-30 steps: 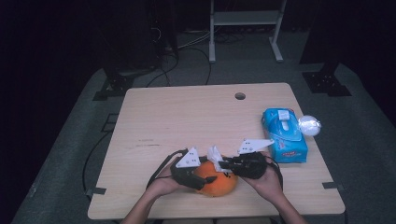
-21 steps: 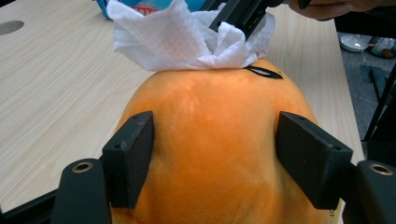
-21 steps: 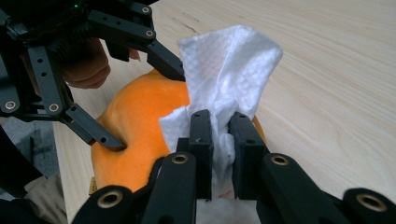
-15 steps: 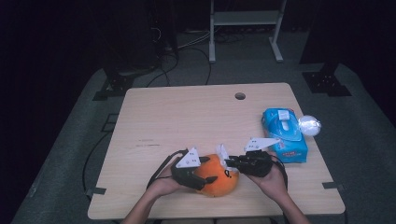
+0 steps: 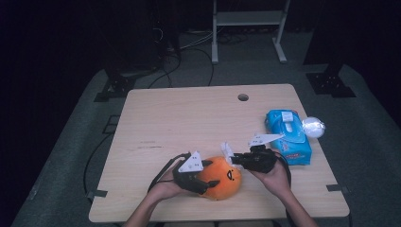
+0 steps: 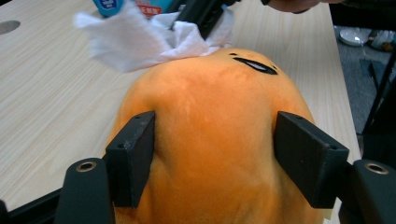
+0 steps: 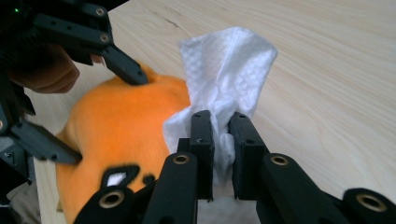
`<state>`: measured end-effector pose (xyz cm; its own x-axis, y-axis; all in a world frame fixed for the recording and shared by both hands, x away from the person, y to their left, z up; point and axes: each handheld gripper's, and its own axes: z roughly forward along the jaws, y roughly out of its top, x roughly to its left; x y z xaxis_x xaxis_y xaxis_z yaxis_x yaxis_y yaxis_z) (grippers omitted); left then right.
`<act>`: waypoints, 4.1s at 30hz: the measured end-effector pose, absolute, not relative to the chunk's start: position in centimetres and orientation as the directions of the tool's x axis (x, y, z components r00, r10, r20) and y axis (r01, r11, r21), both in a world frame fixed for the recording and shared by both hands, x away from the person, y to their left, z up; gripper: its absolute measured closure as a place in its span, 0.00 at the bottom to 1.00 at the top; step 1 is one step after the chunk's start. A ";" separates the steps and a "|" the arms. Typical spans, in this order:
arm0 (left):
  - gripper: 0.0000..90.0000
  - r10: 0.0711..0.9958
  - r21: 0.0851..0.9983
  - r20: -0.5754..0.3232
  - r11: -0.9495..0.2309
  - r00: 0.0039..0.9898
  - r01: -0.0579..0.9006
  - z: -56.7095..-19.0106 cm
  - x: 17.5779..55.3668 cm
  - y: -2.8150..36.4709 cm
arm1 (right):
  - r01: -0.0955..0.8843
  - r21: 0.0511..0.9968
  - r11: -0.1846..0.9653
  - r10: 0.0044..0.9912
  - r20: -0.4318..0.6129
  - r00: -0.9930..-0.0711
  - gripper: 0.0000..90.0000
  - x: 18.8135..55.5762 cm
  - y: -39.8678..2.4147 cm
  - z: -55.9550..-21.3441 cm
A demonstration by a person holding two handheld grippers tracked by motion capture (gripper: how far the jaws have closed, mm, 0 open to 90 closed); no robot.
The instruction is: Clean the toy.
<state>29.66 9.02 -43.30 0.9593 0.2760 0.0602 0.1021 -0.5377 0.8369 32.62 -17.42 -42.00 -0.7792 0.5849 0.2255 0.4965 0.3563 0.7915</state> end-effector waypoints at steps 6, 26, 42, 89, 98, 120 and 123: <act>0.34 0.263 0.815 0.102 -0.575 0.959 0.071 -43.1 28.9 8.8 | 0.458 0.804 0.378 0.560 0.196 -0.805 0.89 32.2 -15.6 -41.3; 0.34 0.231 0.834 0.093 -0.550 0.969 0.051 -43.4 29.2 9.3 | 0.495 0.789 0.364 0.563 0.237 -0.792 0.90 32.2 -16.9 -41.8; 0.35 0.358 0.861 -0.076 -0.448 0.931 0.242 -44.5 32.2 11.5 | 0.455 0.795 0.402 0.565 0.176 -0.806 0.90 30.3 -17.9 -41.4; 0.42 0.297 0.855 -0.114 -0.457 0.948 0.246 -43.4 32.3 11.3 | 0.416 0.813 0.407 0.609 0.098 -0.787 0.90 29.7 -17.3 -41.4; 0.43 0.333 0.853 -0.107 -0.454 0.937 0.259 -43.7 32.5 10.6 | 0.355 0.826 0.438 0.522 0.087 -0.848 0.90 28.2 -14.3 -41.0; 0.36 0.314 0.864 -0.090 -0.448 0.945 0.231 -44.4 31.8 9.6 | 0.363 0.826 0.431 0.582 0.053 -0.812 0.90 28.8 -16.1 -40.7; 0.30 0.338 0.870 -0.099 -0.427 0.936 0.247 -44.1 31.9 9.4 | 0.389 0.825 0.409 0.607 0.072 -0.791 0.90 29.4 -17.3 -40.8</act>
<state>31.93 9.42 -44.15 0.9357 0.3384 -0.0993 0.2469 -0.4275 0.8697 29.35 -17.33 -40.77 -0.7913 0.6072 0.0721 0.3892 0.4092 0.8253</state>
